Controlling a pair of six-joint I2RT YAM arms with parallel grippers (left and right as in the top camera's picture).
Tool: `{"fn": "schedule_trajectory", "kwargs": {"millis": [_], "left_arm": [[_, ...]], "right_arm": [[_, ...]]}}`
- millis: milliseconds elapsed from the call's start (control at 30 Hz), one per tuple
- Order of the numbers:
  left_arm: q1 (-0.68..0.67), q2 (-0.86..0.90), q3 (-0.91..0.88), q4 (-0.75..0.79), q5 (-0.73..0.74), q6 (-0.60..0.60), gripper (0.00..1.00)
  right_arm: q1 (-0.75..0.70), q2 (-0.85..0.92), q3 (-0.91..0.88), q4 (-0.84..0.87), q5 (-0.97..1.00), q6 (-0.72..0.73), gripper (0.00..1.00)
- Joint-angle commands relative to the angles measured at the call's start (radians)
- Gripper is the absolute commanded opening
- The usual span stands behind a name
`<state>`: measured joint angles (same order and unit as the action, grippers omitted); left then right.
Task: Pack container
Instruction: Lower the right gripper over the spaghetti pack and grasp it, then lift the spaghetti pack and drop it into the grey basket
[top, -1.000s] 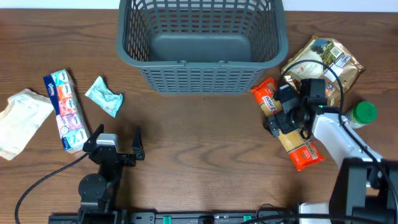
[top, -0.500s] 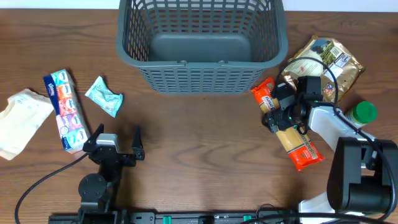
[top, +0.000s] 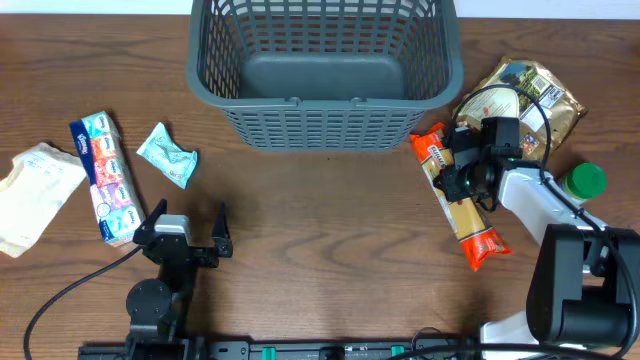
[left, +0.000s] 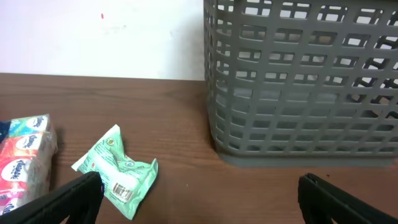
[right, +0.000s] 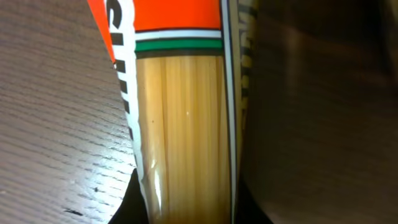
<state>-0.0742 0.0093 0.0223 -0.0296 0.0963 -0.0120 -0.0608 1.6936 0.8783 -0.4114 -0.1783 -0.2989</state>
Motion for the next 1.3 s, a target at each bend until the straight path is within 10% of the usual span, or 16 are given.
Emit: {"fn": "schedule_trajectory", "kwargs": {"millis": [0, 633, 1267], "left_arm": [[-0.003, -0.004, -0.018, -0.031, -0.003, -0.012, 0.98], [-0.003, -0.004, -0.018, -0.031, -0.002, -0.013, 0.98], [-0.003, -0.004, -0.018, -0.031, 0.001, -0.013, 0.98]], "right_arm": [[0.002, -0.037, 0.030, -0.042, -0.048, 0.071, 0.01], [0.002, -0.286, 0.531, -0.150, 0.404, 0.444, 0.01], [0.231, 0.109, 1.513, -0.350, -0.092, -0.224, 0.01]]}}
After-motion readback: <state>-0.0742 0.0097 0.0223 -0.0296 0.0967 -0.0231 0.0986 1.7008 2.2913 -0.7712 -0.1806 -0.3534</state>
